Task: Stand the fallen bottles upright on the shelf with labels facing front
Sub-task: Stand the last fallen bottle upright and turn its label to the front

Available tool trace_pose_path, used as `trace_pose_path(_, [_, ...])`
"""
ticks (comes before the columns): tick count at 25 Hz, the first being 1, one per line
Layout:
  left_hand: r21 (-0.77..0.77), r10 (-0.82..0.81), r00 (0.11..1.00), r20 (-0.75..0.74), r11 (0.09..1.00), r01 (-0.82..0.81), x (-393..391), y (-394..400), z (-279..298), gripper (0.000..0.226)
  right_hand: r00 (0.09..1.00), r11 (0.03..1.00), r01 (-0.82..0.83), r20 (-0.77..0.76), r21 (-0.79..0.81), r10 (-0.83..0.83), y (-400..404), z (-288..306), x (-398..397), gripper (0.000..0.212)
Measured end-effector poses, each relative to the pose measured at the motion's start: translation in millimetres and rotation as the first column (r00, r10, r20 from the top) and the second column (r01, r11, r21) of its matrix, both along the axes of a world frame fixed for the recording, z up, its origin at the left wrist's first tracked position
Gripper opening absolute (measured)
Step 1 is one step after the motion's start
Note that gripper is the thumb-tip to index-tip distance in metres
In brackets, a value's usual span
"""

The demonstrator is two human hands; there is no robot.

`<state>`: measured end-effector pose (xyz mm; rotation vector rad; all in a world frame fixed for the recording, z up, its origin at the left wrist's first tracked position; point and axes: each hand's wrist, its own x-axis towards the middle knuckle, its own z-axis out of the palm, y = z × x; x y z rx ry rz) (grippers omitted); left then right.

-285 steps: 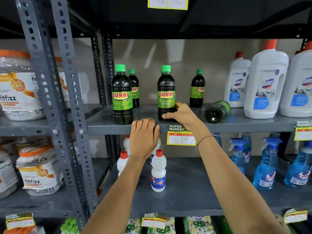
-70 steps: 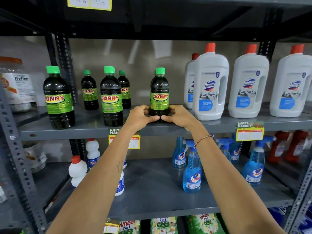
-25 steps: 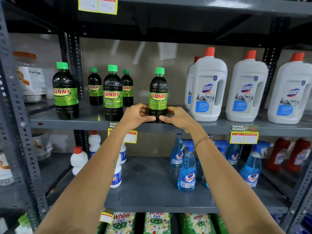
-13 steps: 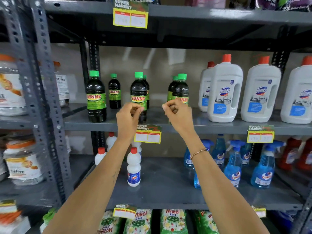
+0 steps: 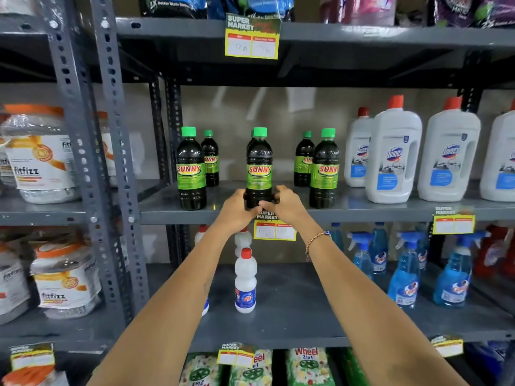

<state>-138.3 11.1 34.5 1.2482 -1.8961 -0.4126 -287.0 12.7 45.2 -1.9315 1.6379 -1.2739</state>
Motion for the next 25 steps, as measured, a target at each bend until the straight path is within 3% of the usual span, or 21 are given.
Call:
trace_pose_path(6, [-0.071,0.009,1.000,0.006,0.997,-0.009,3.9,-10.2,-4.7,0.051,1.000,1.000,-0.001,-0.020,-0.008,0.001,3.3,1.0,-1.1,0.046])
trace_pose_path(8, [-0.236,0.125,0.983,-0.134,0.960,-0.154,-5.7,-7.5,-12.3,0.045,0.995,0.982,0.050,0.094,-0.183,-0.033,17.2,5.7,-8.5,0.036])
trace_pose_path(9, [-0.330,0.156,0.962,-0.226,0.917,-0.226,-12.9,-1.9,-16.7,0.038,0.982,0.931,0.139,0.168,-0.337,-0.086,25.7,7.7,-14.8,0.026])
trace_pose_path(11, [-0.462,0.121,0.941,-0.316,0.847,-0.264,-34.8,14.3,-22.0,0.023,0.915,0.742,0.358,0.372,-0.567,-0.157,39.9,9.9,-36.5,0.016])
trace_pose_path(13, [-0.476,0.027,0.954,-0.300,0.862,-0.173,-62.9,22.7,-23.8,0.015,0.814,0.627,0.512,0.564,-0.587,-0.138,44.0,12.7,-64.1,0.015])
trace_pose_path(15, [-0.411,-0.061,0.960,-0.274,0.910,-0.059,-93.7,19.6,-22.4,0.021,0.771,0.701,0.532,0.615,-0.475,-0.168,36.1,12.1,-96.2,0.020])
trace_pose_path(18, [-0.214,-0.086,0.979,-0.184,0.976,0.045,-130.5,8.5,-16.1,0.051,0.892,0.968,0.178,0.443,-0.174,-0.084,14.1,-1.9,-135.2,0.053])
trace_pose_path(20, [-0.132,-0.064,0.990,-0.123,0.990,0.048,-142.9,-1.6,-12.5,0.059,0.960,0.999,-0.016,0.278,-0.034,0.025,3.8,-11.8,-147.7,0.067])
trace_pose_path(23, [-0.078,0.006,0.990,-0.139,0.997,-0.017,-151.2,-9.1,-6.6,0.049,0.998,0.999,0.009,0.066,-0.036,-0.007,1.3,-10.3,-150.8,0.060])
trace_pose_path(25, [-0.070,0.035,0.979,-0.202,0.996,-0.050,-152.9,-11.5,-4.6,0.041,0.997,0.998,0.032,0.066,-0.049,-0.029,3.6,-7.3,-151.1,0.057])
